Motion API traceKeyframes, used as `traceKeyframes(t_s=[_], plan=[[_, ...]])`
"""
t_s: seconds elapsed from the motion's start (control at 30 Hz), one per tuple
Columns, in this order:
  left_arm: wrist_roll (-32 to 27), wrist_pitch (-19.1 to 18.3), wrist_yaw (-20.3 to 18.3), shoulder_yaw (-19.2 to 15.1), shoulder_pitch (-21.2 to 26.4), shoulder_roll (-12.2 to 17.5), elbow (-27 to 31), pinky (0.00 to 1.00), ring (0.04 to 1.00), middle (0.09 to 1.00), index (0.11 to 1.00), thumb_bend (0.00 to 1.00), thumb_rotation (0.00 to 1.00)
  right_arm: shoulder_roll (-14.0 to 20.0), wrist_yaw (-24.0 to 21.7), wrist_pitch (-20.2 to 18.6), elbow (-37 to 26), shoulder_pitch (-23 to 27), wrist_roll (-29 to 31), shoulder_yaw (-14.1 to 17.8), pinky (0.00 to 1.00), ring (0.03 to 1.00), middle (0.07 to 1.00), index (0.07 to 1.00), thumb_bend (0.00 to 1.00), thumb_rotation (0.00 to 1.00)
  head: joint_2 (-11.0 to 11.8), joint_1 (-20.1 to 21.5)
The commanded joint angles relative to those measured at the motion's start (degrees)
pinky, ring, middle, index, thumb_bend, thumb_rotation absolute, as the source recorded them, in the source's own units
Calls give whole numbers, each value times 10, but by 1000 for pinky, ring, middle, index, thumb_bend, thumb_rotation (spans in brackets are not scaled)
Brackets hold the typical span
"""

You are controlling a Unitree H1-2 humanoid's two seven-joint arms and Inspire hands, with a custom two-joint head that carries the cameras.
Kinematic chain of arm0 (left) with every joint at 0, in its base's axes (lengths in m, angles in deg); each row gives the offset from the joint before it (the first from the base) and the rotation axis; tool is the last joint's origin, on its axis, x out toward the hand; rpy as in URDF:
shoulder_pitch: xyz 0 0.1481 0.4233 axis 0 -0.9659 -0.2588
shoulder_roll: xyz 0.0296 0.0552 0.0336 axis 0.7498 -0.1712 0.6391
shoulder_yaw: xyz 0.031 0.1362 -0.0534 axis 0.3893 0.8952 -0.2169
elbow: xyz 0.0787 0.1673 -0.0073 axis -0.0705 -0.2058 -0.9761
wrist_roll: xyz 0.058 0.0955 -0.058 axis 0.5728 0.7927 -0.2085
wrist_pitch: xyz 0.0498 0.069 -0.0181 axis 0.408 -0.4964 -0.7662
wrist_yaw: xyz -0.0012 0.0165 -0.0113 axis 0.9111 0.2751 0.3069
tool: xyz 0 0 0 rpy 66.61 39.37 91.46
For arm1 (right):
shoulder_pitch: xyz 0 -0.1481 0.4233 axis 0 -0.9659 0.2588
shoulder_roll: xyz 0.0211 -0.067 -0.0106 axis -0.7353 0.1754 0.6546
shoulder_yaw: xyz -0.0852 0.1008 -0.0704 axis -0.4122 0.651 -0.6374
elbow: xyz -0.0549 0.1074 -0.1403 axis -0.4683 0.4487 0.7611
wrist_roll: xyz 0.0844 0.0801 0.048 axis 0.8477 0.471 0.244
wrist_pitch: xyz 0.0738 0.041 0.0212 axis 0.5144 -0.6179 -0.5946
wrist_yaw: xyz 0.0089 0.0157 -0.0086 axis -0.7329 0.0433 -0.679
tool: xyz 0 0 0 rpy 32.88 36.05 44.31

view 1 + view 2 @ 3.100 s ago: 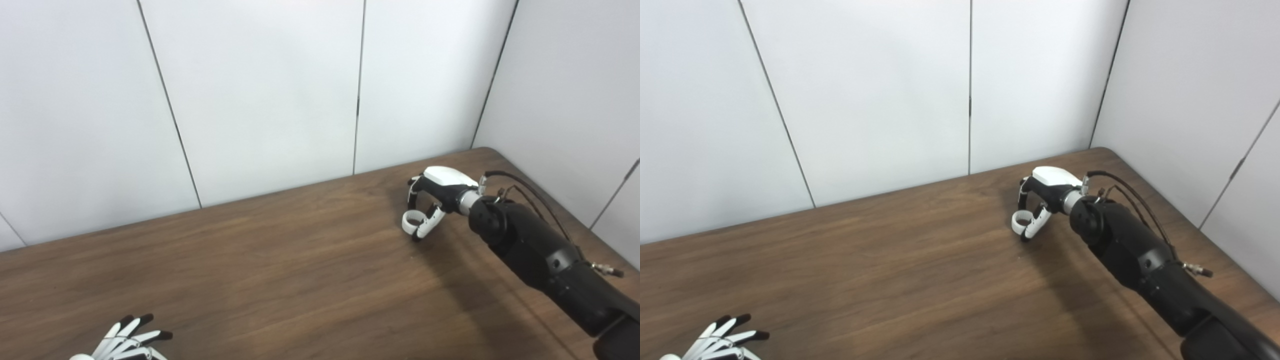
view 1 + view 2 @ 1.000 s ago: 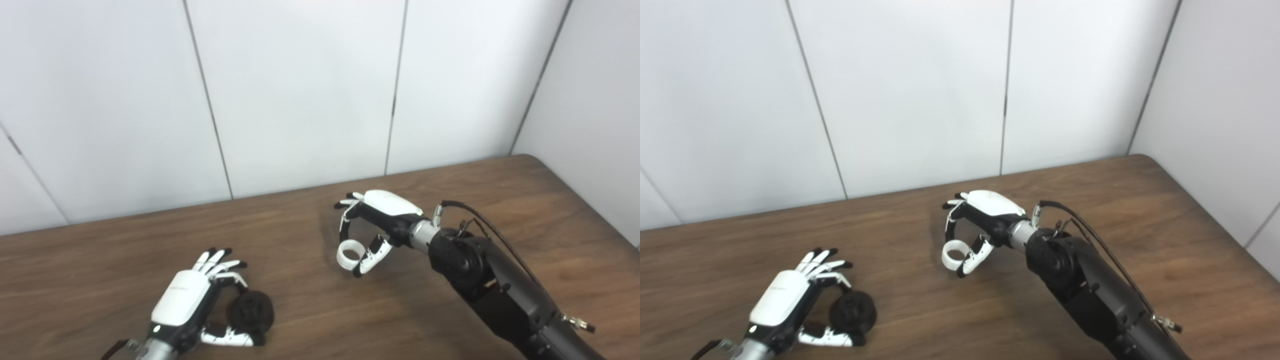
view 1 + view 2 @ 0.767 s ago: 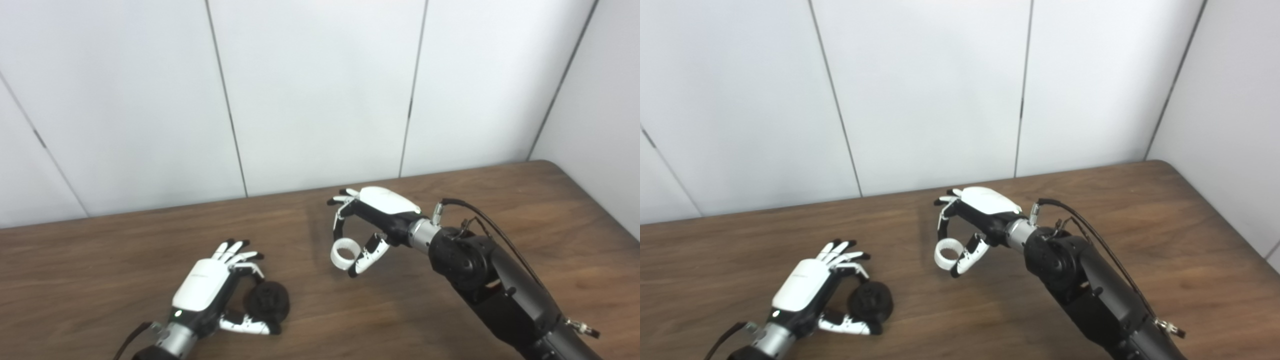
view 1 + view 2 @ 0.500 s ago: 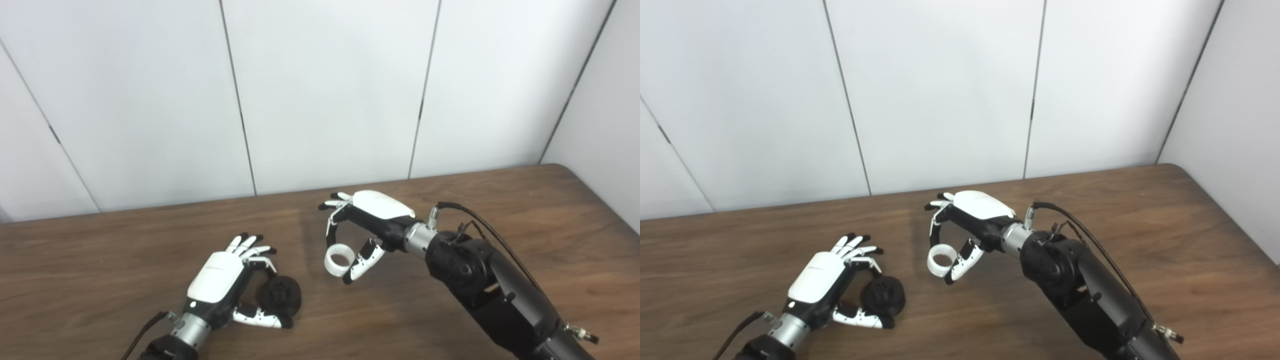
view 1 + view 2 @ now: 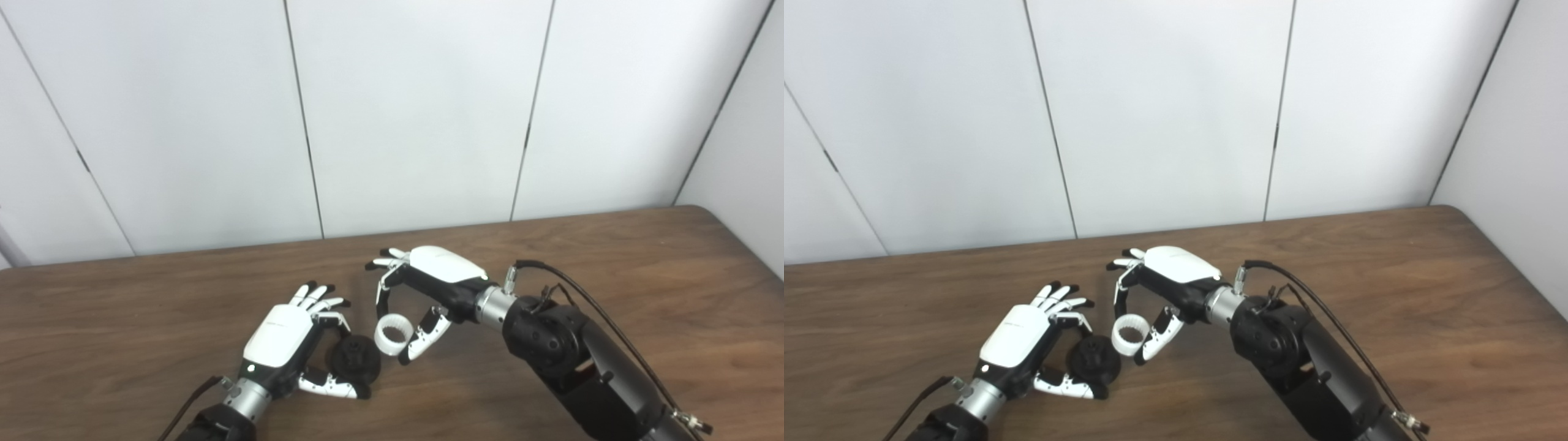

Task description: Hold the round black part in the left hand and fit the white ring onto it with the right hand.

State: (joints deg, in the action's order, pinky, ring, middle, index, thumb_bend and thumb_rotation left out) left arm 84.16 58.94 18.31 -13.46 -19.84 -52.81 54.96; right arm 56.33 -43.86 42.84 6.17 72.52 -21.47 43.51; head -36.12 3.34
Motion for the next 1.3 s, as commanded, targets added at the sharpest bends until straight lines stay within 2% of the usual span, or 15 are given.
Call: traceKeyframes(t_s=[0.0, 0.4, 0.6, 0.93, 1.27], plan=[[10, -13, -24, 42, -64, -33, -23, 1000, 949, 836, 479, 522, 47, -4, 7, 21, -7, 27, 2, 2, 965, 1000, 914, 477, 518, 127, -1, -1], [-3, -41, -57, 57, -96, -32, 51, 1000, 956, 843, 479, 521, 48, -5, 0, 34, -9, 18, -4, -11, 937, 996, 907, 477, 518, 128, -16, -15], [-5, -44, -68, 63, -106, -27, 68, 1000, 963, 842, 479, 521, 47, -10, -3, 35, -7, 16, -12, -18, 974, 1000, 911, 477, 518, 128, -18, -14], [-4, -47, -74, 65, -114, -23, 83, 1000, 969, 839, 479, 521, 48, -12, -4, 46, -4, 15, -15, -20, 978, 1000, 911, 477, 519, 129, -22, -12], [-11, -51, -77, 64, -119, -21, 99, 1000, 963, 837, 479, 521, 47, -11, -22, 33, -17, 9, -17, -19, 996, 1000, 914, 477, 520, 129, -27, -10]])
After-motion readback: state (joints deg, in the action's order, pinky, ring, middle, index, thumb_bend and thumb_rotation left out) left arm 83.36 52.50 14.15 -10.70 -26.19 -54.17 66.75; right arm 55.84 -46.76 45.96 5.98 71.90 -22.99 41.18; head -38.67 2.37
